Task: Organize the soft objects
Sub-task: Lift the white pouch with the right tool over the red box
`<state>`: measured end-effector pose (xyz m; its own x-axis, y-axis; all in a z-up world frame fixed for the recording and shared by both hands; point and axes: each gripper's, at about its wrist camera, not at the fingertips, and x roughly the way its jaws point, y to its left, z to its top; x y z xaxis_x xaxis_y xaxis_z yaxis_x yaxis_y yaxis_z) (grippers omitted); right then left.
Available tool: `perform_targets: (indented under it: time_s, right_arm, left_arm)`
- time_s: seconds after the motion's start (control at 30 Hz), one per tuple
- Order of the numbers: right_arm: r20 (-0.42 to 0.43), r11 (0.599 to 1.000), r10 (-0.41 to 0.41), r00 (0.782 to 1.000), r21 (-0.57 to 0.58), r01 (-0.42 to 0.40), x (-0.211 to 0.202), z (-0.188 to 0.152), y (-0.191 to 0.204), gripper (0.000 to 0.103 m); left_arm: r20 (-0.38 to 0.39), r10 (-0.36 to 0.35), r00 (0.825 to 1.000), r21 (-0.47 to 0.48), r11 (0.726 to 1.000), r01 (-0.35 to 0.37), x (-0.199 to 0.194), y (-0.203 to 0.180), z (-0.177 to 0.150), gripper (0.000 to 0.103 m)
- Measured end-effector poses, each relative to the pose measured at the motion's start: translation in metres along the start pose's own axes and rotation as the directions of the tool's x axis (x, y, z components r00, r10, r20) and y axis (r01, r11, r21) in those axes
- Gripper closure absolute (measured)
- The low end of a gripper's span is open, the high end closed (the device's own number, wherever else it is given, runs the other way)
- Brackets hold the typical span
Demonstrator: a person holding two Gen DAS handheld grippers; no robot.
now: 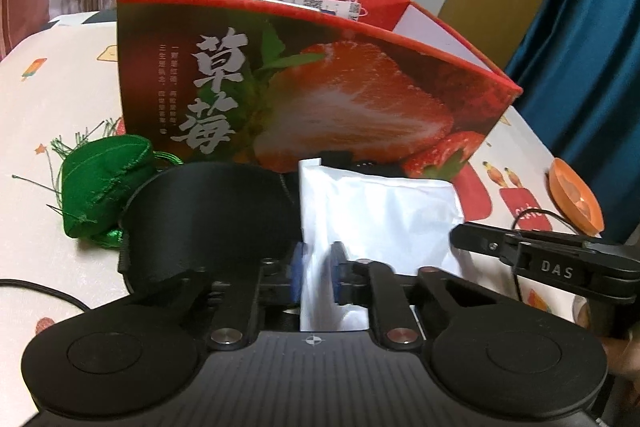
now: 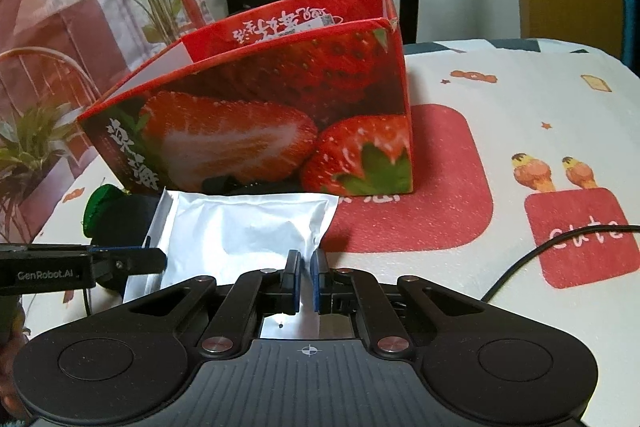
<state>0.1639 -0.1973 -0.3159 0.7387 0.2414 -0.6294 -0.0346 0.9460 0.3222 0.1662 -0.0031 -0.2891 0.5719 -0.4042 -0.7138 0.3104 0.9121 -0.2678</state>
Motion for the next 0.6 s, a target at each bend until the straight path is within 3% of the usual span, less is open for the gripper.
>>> perform_targets:
  time_s: [0.27, 0.6]
  right_arm:
    - [0.022, 1.0, 0.018, 1.0, 0.0, -0.018, -0.008, 0.003, 0.002, 0.098]
    - [0.166, 0.996, 0.056, 0.985, -0.077, -0.043, -0.053, 0.035, 0.021, 0.098]
  left_arm:
    - [0.073, -0.016, 0.997, 0.023, 1.0, 0.014, -0.013, -0.002, 0.0, 0.102]
    - [0.216, -0.052, 0.975, 0.099, 0.995, 0.031, -0.062, -0.021, 0.027, 0.102]
